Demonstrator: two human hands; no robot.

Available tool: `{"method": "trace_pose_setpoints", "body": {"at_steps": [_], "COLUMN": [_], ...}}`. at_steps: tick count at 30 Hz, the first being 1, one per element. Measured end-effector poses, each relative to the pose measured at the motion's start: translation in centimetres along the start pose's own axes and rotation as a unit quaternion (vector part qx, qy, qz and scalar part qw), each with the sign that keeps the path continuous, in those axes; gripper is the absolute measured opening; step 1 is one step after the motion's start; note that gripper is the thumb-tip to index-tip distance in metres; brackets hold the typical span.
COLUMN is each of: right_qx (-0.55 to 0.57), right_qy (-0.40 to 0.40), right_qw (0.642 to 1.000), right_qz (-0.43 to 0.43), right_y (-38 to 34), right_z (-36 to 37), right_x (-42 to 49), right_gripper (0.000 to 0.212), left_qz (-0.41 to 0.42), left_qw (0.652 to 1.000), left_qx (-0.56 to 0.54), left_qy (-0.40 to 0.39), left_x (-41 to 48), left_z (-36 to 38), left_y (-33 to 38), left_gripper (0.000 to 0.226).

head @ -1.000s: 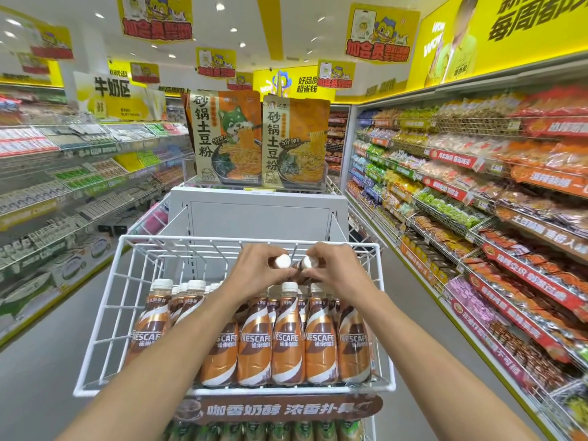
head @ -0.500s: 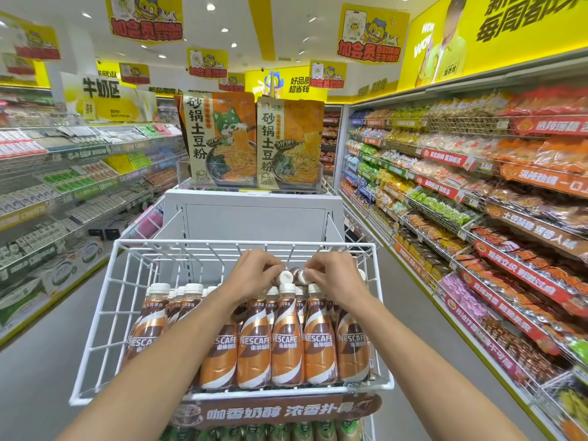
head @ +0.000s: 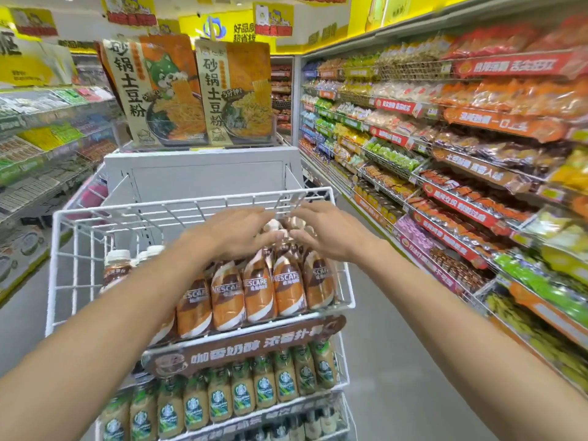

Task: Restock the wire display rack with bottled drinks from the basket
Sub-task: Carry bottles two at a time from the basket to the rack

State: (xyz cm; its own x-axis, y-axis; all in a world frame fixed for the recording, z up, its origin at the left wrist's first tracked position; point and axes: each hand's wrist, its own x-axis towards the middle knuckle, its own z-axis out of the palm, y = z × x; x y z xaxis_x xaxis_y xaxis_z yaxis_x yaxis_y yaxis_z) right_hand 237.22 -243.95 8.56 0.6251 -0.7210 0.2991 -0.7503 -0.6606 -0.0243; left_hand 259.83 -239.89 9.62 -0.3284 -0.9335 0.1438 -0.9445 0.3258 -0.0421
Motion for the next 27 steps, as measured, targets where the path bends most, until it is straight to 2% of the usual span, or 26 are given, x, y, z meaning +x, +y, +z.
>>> {"method": "trace_pose_setpoints", "body": {"at_steps": [4,7,9,14,18,21,24,27], "right_qx": [-0.049,-0.07,-0.075,-0.076,-0.056,-0.071,-0.035,-0.014], "right_qy": [-0.025,-0.076,-0.097,-0.124,-0.162,-0.194,-0.202,-0.203], "right_qw": [0.995,0.979,0.963,0.917,0.866,0.824,0.804,0.795], "right_qz": [0.087,0.175,0.24,0.372,0.47,0.528,0.558,0.572], "right_y": [3.6,8.1,11.7,21.2,26.3,29.9,32.2,34.8], "right_z": [-0.6,-0.6,-1.2,-2.8,-5.3,-6.3,-7.1,-5.7], "right_x": [-6.3,-13.6,-20.1,-38.9,-55.1,-65.8,-73.3,-78.4], "right_gripper": [0.064,0.068,0.069,0.073,0.072,0.072,0.076,0.064], "left_qz": [0.063,0.102,0.131,0.183,0.231,0.261,0.3,0.329], "left_qw": [0.997,0.994,0.99,0.981,0.964,0.95,0.93,0.913], "left_qx": [0.026,0.041,0.043,-0.007,-0.051,-0.072,-0.086,-0.085], "left_qy": [0.03,0.012,-0.016,-0.061,-0.12,-0.155,-0.193,-0.226], "left_x": [2.3,4.1,5.2,7.7,8.0,7.3,7.0,7.2], "left_z": [1.6,3.9,5.2,8.6,11.7,14.4,17.8,21.4], "left_y": [5.9,13.0,19.3,37.3,53.9,65.3,74.0,80.3], "left_gripper": [0.078,0.082,0.091,0.067,0.071,0.075,0.076,0.075]}}
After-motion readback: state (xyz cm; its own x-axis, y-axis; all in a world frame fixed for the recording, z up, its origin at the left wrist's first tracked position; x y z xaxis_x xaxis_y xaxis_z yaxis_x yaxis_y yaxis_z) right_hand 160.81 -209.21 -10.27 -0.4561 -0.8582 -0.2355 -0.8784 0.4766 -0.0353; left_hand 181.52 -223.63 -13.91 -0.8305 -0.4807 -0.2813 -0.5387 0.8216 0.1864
